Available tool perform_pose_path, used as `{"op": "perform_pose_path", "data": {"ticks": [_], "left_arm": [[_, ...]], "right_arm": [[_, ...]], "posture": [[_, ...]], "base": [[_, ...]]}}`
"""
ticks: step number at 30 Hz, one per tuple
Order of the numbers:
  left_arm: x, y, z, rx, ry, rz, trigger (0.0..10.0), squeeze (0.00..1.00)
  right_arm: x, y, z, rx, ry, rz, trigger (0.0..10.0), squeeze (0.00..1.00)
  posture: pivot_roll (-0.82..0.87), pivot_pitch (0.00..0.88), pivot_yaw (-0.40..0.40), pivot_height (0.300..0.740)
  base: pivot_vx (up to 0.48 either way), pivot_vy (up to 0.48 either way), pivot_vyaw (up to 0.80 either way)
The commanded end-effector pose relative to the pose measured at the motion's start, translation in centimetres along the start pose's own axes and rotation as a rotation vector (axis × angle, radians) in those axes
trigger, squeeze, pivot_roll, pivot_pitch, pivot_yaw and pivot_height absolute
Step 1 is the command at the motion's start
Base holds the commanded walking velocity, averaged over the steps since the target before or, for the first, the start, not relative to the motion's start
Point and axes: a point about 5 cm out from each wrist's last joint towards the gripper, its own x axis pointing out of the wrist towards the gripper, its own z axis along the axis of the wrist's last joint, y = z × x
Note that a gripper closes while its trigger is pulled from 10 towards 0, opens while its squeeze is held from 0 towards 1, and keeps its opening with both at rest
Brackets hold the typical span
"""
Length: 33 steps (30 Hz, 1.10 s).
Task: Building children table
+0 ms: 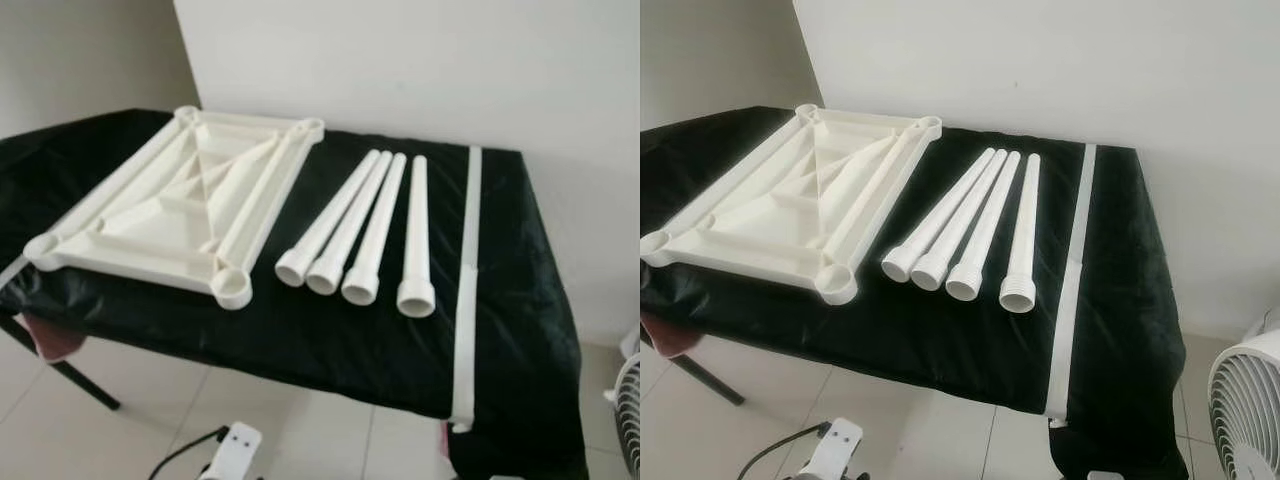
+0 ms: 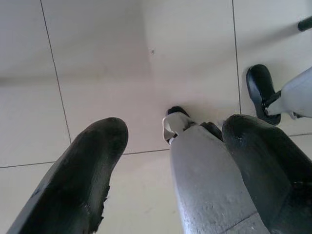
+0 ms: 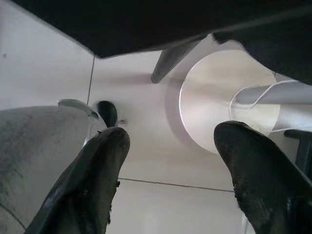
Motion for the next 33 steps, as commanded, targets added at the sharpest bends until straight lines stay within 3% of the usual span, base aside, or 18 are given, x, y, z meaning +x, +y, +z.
{"op": "perform_pose_path", "data": {"ticks": [1, 6, 8, 13, 18, 33], "left_arm": [[0.0, 0.0, -0.3, 0.02, 0.024, -0.011, 10.0, 0.0], [0.0, 0.1, -0.4, 0.03, 0.031, -0.013, 10.0, 0.0], [-0.1, 0.4, -0.6, -0.001, 0.041, 0.001, 10.0, 0.0], [-0.2, 0.7, -0.8, -0.006, 0.048, 0.007, 10.0, 0.0], [-0.3, 1.0, -1.0, -0.038, 0.046, 0.03, 10.0, 0.0], [-0.4, 1.0, -1.6, -0.094, 0.055, 0.055, 10.0, 0.0]], "right_arm": [[0.0, 1.2, -0.4, 0.019, 0.029, 0.01, 10.0, 0.0], [0.0, 2.7, -0.3, 0.021, 0.035, 0.028, 10.0, 0.0], [0.0, 4.0, -0.4, 0.027, 0.045, 0.054, 10.0, 0.0], [0.0, 4.5, -0.3, 0.044, 0.04, 0.058, 10.0, 0.0], [0.0, 3.7, -0.4, 0.046, 0.055, 0.051, 10.0, 0.0], [-0.7, 0.2, -2.0, 0.017, 0.068, 0.035, 10.0, 0.0]], "posture": [[-0.13, 0.0, 0.082, 0.74], [-0.13, 0.0, 0.09, 0.74], [-0.13, 0.0, 0.103, 0.74], [-0.09, 0.0, 0.111, 0.74], [-0.04, 0.0, 0.085, 0.74], [-0.01, 0.0, 0.029, 0.74]], "base": [[0.0, 0.0, 0.0], [0.0, 0.0, 0.0], [0.0, 0.0, 0.0], [0.0, 0.0, 0.0], [0.0, 0.048, 0.0], [0.0, 0.32, 0.0]]}}
